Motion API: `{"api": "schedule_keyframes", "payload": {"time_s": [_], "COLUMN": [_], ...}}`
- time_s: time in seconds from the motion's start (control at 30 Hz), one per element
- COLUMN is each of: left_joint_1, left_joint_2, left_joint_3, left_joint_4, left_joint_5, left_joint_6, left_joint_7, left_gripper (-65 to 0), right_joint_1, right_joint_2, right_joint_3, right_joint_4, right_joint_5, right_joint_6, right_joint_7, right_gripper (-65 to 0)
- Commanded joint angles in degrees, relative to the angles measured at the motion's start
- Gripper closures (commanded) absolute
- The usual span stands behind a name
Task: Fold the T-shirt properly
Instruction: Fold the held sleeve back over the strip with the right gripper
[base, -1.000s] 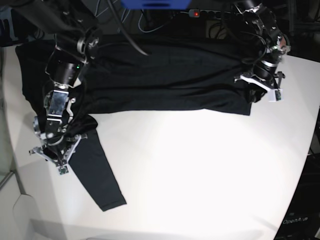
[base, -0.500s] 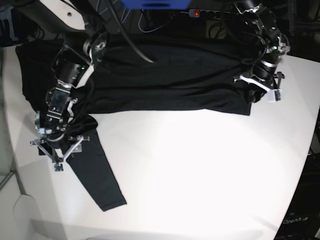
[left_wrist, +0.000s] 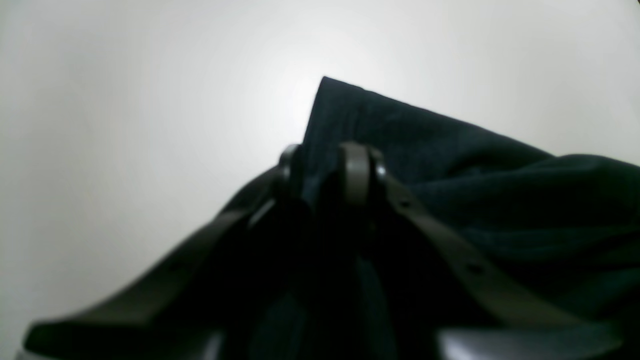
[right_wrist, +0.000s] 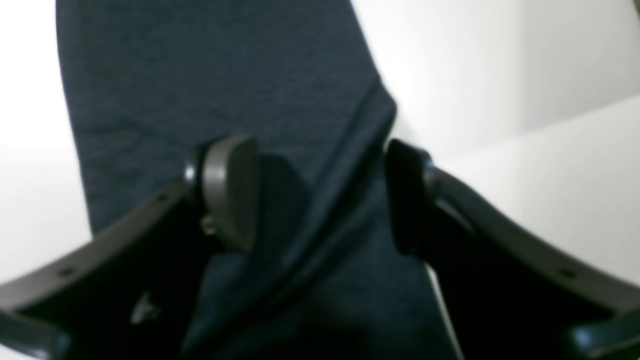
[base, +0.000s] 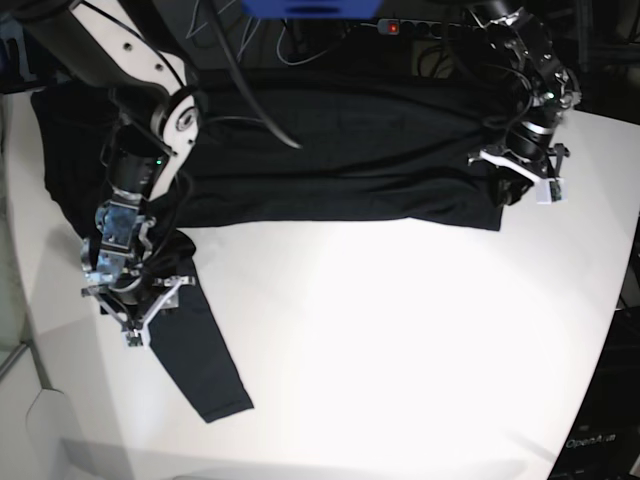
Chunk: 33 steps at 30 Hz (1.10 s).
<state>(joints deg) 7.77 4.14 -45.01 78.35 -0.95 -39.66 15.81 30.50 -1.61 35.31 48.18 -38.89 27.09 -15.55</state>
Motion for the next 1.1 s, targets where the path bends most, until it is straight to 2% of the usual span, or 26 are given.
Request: {"api": "schedule_keyframes", "payload": {"time_s": [0.0, 0.2, 0.43, 0.6, 0.73, 0.93, 0.97, 1.07], "left_joint_1": [-0.43, -0.34, -0.34, -0.34, -0.34, -0.34, -0.34, -0.34], "left_joint_2": [-0.32, -0.32, -0.32, -0.32, -0.32, 0.21, 0.47, 0.47], "left_joint_3": [-0.13, -0.13, -0.04, -0.13, -0.13, -0.04, -0.04, 0.14], "left_joint_4": [0.82, 0.82, 0.82, 0.82, 0.82, 0.82, 0.82, 0.82], "left_joint_5": [-1.03, -1.03, -1.03, -1.03, -1.03, -1.03, -1.03, -1.03], "left_joint_6": [-0.34, -0.34, -0.34, -0.34, -0.34, -0.34, -0.34, -0.34], "left_joint_7": [-1.44, -1.44, -1.44, -1.44, -1.44, -1.44, -1.44, -1.44], "left_gripper": [-12.7, -12.7, -12.7, -12.7, -12.7, -12.7, -12.7, -12.7], "right_joint_1": [2.07, 2.07, 2.07, 0.75, -1.89, -6.55, -7.16, -8.83], "right_joint_2": [0.33, 1.47, 1.56, 1.04, -1.95, -4.77, -5.12, -6.26], "right_joint_3": [-0.28, -0.28, -0.28, -0.19, -0.36, -0.72, -0.72, -0.36], "right_joint_4": [0.04, -2.43, -2.34, 4.08, 13.05, 23.07, 23.95, 28.08], "right_joint_5": [0.43, 0.43, 0.34, 0.34, 0.34, 0.34, 0.34, 0.34], "right_joint_6": [-0.59, -0.59, -0.59, -0.59, -0.5, -0.32, 0.12, 5.3], "right_joint_7": [1.44, 1.79, 1.27, 1.27, 1.18, 1.18, 1.18, 1.09], "right_gripper": [-31.8, -19.0, 0.0, 0.0, 0.0, 0.0, 0.0, 0.0]}}
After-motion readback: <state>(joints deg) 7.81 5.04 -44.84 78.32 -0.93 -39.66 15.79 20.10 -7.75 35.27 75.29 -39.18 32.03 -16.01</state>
